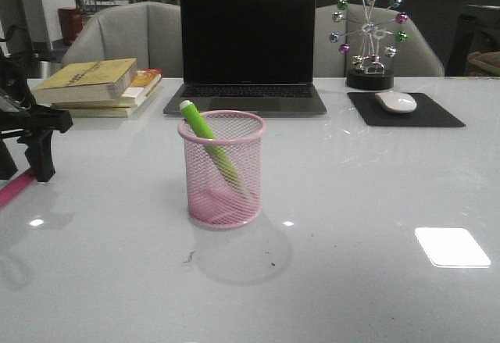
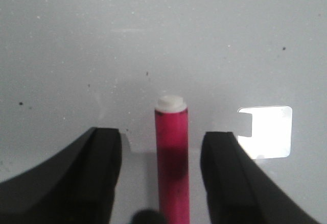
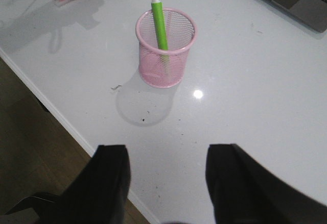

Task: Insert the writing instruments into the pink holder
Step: 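Grasp the pink marker with the left gripper and lift it, then carry the pink marker with the left gripper above the holder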

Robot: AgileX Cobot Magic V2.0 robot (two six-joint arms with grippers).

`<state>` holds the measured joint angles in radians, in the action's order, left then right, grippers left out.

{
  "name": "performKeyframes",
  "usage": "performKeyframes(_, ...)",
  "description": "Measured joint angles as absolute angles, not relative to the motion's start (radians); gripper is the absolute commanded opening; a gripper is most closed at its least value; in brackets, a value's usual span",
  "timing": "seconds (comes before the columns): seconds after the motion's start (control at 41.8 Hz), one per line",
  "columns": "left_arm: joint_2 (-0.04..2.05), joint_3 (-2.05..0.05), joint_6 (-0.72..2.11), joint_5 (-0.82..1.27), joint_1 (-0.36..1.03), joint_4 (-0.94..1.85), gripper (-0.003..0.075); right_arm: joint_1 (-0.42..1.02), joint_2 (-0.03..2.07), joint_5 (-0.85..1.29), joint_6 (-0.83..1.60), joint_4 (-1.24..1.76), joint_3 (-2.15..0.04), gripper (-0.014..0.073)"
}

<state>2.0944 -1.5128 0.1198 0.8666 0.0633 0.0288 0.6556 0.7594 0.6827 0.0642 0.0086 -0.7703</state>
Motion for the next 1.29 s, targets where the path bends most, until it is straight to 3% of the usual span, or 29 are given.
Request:
performKeyframes(0.096, 2.094, -1.513, 0.120, 0.876, 0.063, 0.028, 0.0187, 0.656, 0.759, 0.683, 0.064, 0.009, -0.770, 0.0456)
performKeyframes(0.239, 2.094, -1.514, 0.120, 0.885, 0.063, 0.022, 0.0139, 0.656, 0.759, 0.683, 0.064, 0.009, -0.770, 0.0456)
performKeyframes(0.574, 2.059, -1.506, 0.122, 0.888, 0.063, 0.022, 0.0129, 0.656, 0.759, 0.683, 0.064, 0.009, -0.770, 0.0456)
performKeyframes(0.79, 1.792, -1.343, 0.284, 0.707, 0.076, 0.221, 0.0129, 0.656, 0.759, 0.683, 0.064, 0.009, -0.770, 0.0456)
performKeyframes(1.077, 1.414, -1.062, 0.380, 0.355, 0.276, 0.354, 0.0129, 0.656, 0.759, 0.683, 0.064, 0.009, -0.770, 0.0456)
performKeyframes(1.292, 1.372, -0.984, 0.382, 0.162, 0.526, 0.373, 0.0129, 0.656, 0.759, 0.683, 0.064, 0.009, -0.770, 0.0456)
